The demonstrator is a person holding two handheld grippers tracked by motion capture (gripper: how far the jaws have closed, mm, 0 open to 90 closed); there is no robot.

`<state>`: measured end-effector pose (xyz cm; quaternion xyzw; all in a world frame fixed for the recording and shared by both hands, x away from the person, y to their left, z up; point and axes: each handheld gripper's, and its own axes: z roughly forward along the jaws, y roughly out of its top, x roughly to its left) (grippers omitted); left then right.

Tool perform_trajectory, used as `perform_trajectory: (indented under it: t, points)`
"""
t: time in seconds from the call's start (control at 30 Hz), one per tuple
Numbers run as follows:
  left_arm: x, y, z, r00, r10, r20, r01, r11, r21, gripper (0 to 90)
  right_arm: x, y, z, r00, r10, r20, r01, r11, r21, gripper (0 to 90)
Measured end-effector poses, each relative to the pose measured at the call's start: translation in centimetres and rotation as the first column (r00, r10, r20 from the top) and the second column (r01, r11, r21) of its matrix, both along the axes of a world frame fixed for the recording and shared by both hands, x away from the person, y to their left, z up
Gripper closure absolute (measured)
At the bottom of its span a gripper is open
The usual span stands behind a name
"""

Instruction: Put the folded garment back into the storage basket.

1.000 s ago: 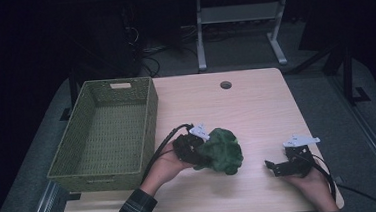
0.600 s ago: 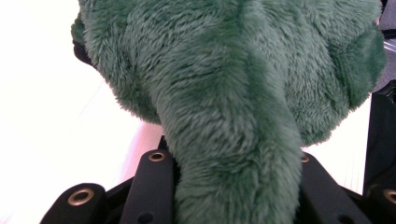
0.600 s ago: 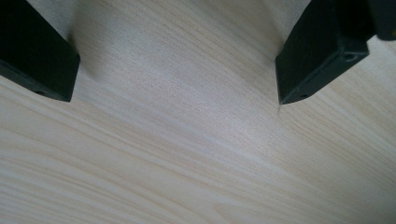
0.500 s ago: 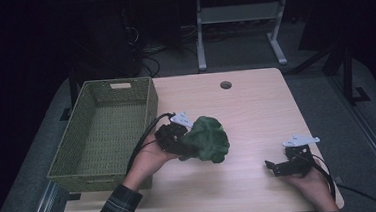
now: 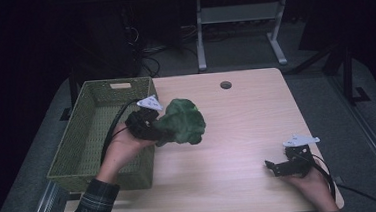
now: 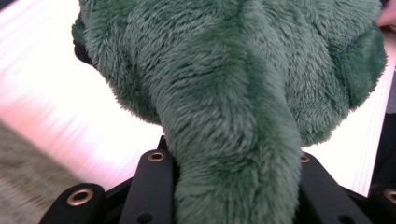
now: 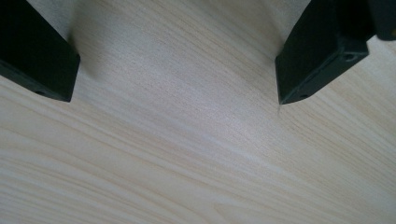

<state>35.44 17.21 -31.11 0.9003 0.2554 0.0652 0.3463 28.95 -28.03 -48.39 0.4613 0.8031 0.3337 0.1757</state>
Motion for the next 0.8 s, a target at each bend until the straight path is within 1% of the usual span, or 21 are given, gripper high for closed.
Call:
perform_trajectory:
  t: [0.13, 0.27, 0.33, 0.4, 0.5, 0.63, 0.7, 0.8]
  points:
    - [0.1, 1.7, 1.0, 0.9993, 0.034, 0.017, -0.034, 0.9994, -0.004, 67.0, 0.0, 0.0, 0.0, 1.0, 0.0, 0.0, 0.0, 1.0, 0.0, 0.0]
    - [0.1, 3.5, 1.8, 0.9965, 0.077, 0.033, -0.077, 0.997, -0.006, 67.0, 0.0, 0.0, 0.0, 1.0, 0.0, 0.0, 0.0, 1.0, 0.0, 0.0]
    - [0.2, 4.4, 2.0, 0.9948, 0.096, 0.035, -0.095, 0.9954, -0.012, 67.0, 0.0, 0.0, 0.0, 1.0, 0.0, 0.0, 0.0, 1.0, 0.0, 0.0]
    - [0.2, 5.3, 2.1, 0.9917, 0.123, 0.039, -0.122, 0.9924, -0.016, 67.0, 0.0, 0.0, 0.0, 1.0, 0.0, 0.0, 0.0, 1.0, 0.0, 0.0]
    - [0.2, 6.5, 2.0, 0.988, 0.149, 0.039, -0.149, 0.9887, -0.012, 67.0, 0.0, 0.0, 0.0, 1.0, -0.001, 0.0, 0.001, 1.0, 0.0, 0.0]
    - [0.3, 8.2, 1.8, 0.9798, 0.195, 0.043, -0.195, 0.9808, -0.011, 67.0, 0.0, 0.0, 0.0, 1.0, -0.001, 0.0, 0.001, 1.0, 0.0, 0.0]
    - [0.4, 9.1, 1.6, 0.9725, 0.228, 0.048, -0.227, 0.9737, -0.014, 67.0, 0.0, 0.0, 0.0, 1.0, -0.001, 0.001, 0.001, 1.0, 0.0, 0.0]
    - [0.6, 10.4, 1.2, 0.963, 0.264, 0.052, -0.265, 0.9644, -0.005, 67.0, 0.0, 0.0, 0.0, 1.0, -0.001, 0.0, 0.001, 1.0, -0.001, 0.0]
